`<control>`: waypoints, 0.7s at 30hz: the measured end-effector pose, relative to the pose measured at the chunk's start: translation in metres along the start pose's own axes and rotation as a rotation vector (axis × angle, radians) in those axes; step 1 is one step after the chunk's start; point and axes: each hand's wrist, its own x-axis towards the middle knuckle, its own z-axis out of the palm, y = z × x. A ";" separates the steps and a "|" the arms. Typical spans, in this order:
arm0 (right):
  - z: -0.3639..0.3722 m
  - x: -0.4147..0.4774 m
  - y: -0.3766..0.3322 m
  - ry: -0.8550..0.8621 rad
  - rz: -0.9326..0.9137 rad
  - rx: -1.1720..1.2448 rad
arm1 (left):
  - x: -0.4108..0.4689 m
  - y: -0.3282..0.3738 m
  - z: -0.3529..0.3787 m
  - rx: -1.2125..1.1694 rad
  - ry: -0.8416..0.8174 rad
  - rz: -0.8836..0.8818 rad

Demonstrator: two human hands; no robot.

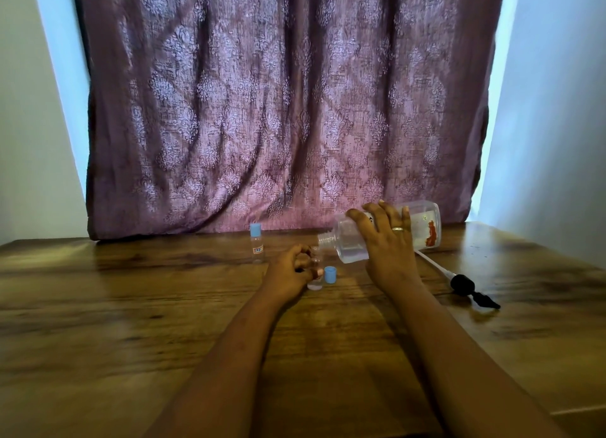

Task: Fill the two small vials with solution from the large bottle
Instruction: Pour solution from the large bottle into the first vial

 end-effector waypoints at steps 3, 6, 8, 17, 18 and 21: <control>-0.001 0.000 0.000 -0.004 0.000 0.003 | 0.001 0.000 0.000 0.005 0.001 -0.009; -0.001 0.000 0.000 -0.013 0.004 0.005 | 0.001 -0.001 0.000 -0.001 0.007 -0.018; -0.002 0.000 0.000 -0.016 0.004 0.002 | 0.002 -0.001 0.000 0.002 0.007 -0.019; -0.002 0.001 -0.001 -0.002 -0.004 0.000 | 0.003 -0.004 -0.001 0.034 0.002 -0.020; -0.002 0.000 -0.001 -0.002 -0.003 0.000 | 0.003 -0.003 -0.001 0.028 0.000 -0.020; -0.003 0.000 0.000 -0.013 0.000 0.000 | 0.001 -0.002 -0.002 0.024 -0.001 -0.022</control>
